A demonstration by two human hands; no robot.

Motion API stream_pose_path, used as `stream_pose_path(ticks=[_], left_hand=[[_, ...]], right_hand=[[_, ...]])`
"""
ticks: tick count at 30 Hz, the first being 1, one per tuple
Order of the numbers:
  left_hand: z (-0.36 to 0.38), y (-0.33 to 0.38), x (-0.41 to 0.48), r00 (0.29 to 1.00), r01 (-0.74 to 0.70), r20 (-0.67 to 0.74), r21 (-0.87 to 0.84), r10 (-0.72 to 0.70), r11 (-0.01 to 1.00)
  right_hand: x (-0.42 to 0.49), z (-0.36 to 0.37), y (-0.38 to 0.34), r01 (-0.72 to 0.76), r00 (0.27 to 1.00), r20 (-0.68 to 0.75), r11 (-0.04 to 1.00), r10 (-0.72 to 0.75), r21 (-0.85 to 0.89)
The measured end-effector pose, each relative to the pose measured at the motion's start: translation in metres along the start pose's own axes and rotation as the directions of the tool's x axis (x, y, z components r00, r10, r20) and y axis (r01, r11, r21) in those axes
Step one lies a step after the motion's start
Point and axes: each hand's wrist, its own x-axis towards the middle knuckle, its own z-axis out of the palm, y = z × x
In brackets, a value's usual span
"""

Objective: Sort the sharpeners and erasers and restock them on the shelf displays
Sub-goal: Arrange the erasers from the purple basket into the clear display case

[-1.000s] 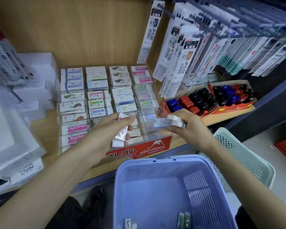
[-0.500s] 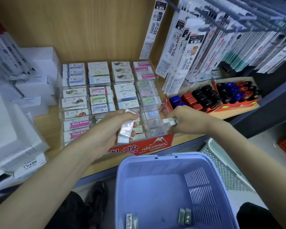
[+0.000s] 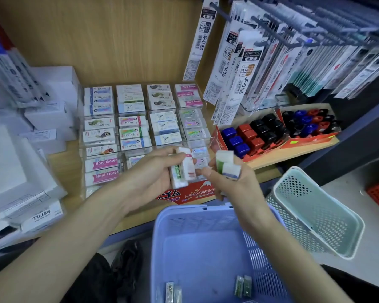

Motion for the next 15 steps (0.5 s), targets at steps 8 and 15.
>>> stream_pose_path(ticks=[8,15], left_hand=[[-0.012,-0.008,0.005,0.977,0.027,-0.209,0.279,0.033,0.96],[-0.02,-0.005,0.002,0.979,0.048,-0.203,0.213,-0.003,0.976]], right_hand=[[-0.006,0.038,0.013,-0.012,0.997,-0.07,0.999,0.015,0.046],[-0.002,0.031,0.011,-0.118,0.973,-0.188,0.989,0.132,0.088]])
